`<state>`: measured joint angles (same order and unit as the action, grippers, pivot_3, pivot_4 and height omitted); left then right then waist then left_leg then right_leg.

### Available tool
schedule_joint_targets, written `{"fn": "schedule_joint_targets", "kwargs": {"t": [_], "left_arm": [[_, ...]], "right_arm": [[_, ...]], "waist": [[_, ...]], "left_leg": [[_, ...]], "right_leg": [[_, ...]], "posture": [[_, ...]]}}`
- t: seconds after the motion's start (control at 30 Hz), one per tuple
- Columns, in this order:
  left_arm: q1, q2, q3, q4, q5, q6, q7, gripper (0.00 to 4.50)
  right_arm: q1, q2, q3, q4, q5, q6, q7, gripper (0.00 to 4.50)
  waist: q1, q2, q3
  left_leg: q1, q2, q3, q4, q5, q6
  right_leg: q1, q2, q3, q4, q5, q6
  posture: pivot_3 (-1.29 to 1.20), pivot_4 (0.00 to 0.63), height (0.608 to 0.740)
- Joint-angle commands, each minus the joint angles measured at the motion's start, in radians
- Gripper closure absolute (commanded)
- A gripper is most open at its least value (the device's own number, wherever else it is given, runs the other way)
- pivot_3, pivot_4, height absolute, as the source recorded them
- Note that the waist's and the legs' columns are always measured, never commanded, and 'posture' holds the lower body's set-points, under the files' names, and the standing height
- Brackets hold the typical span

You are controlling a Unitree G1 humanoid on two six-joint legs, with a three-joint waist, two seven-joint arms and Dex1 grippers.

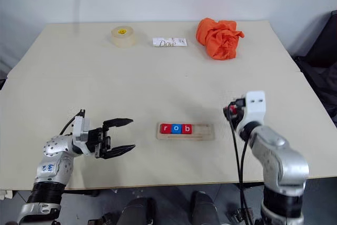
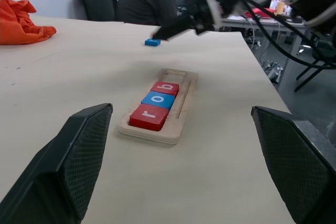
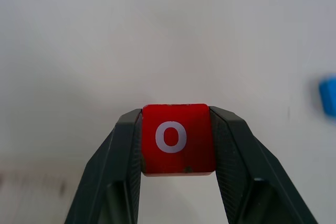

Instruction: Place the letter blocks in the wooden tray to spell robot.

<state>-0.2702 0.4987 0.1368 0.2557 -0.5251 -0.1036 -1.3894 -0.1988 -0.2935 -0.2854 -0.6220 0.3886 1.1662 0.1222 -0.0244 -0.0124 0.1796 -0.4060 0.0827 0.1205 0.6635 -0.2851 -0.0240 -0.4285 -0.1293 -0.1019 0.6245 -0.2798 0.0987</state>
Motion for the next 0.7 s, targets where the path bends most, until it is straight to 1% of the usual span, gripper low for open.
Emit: {"fn": "schedule_joint_targets", "kwargs": {"t": [0.03, 0.17, 0.27, 0.33, 0.4, 0.53, 0.57, 0.7], "left_arm": [[-0.037, 0.015, 0.004, 0.019, -0.012, 0.001, -0.027, 0.0], [-0.074, 0.008, -0.007, 0.048, -0.003, 0.0, -0.043, 0.0], [-0.091, 0.002, -0.013, 0.06, 0.001, -0.003, -0.046, 0.0], [-0.094, 0.0, -0.015, 0.061, 0.001, -0.005, -0.046, 0.0], [-0.089, -0.001, -0.015, 0.055, -0.001, -0.006, -0.045, 0.0], [-0.07, 0.0, -0.012, 0.032, -0.006, -0.001, -0.04, 0.0], [-0.062, 0.001, -0.01, 0.025, -0.008, 0.0, -0.038, 0.0], [-0.037, 0.001, -0.005, 0.0, -0.011, 0.004, -0.025, 0.0]], "right_arm": [[0.055, 0.04, -0.028, -0.127, 0.005, 0.037, -0.047, 3.04], [0.096, 0.06, -0.008, -0.123, -0.026, 0.012, -0.074, 3.04], [0.103, 0.052, 0.006, -0.1, -0.041, -0.012, -0.075, 3.04], [0.1, 0.041, 0.014, -0.086, -0.049, -0.038, -0.066, 2.34], [0.1, 0.032, 0.02, -0.08, -0.049, -0.054, -0.051, 1.77], [0.106, 0.001, 0.034, -0.083, -0.044, -0.069, -0.017, 0.43], [0.108, -0.012, 0.034, -0.082, -0.043, -0.072, -0.006, 0.03], [0.095, -0.08, 0.029, -0.062, -0.035, -0.095, 0.055, 0.03]], "waist": [[-0.001, 0.0, 0.0], [-0.004, 0.0, 0.0], [-0.005, 0.0, 0.0], [-0.003, 0.0, 0.0], [-0.003, 0.0, 0.0], [-0.003, 0.0, 0.0], [-0.004, 0.0, 0.0], [-0.003, 0.0, 0.0]], "left_leg": [[0.0, 0.0, 0.0, 0.0, 0.0, 0.0], [0.0, 0.0, -0.001, 0.0, 0.0, 0.0], [0.0, 0.0, -0.001, 0.0, 0.0, 0.0], [0.001, 0.0, -0.001, -0.001, 0.0, 0.0], [0.0, 0.0, -0.001, -0.001, 0.0, 0.0], [0.0, 0.0, -0.001, -0.001, 0.0, 0.0], [0.0, 0.0, -0.001, -0.001, 0.0, 0.0], [0.0, 0.0, -0.001, -0.001, 0.0, 0.0]], "right_leg": [[0.0, 0.0, 0.0, 0.0, 0.0, 0.0], [0.0, 0.001, 0.0, 0.0, 0.0, 0.0], [0.0, 0.001, 0.0, 0.0, 0.0, 0.0], [0.0, 0.001, 0.0, 0.0, 0.0, 0.0], [0.0, 0.001, 0.0, 0.0, 0.0, 0.0], [0.0, 0.001, 0.0, 0.0, 0.0, 0.0], [0.0, 0.001, 0.0, 0.0, 0.0, 0.0], [0.0, 0.001, 0.0, 0.0, 0.0, 0.0]], "posture": [[0.0, 0.15, 0.74], [0.0, 0.15, 0.74], [0.0, 0.15, 0.74], [0.0, 0.15, 0.74], [0.0, 0.15, 0.74], [0.0, 0.15, 0.74], [0.0, 0.15, 0.74], [0.0, 0.15, 0.74]]}}
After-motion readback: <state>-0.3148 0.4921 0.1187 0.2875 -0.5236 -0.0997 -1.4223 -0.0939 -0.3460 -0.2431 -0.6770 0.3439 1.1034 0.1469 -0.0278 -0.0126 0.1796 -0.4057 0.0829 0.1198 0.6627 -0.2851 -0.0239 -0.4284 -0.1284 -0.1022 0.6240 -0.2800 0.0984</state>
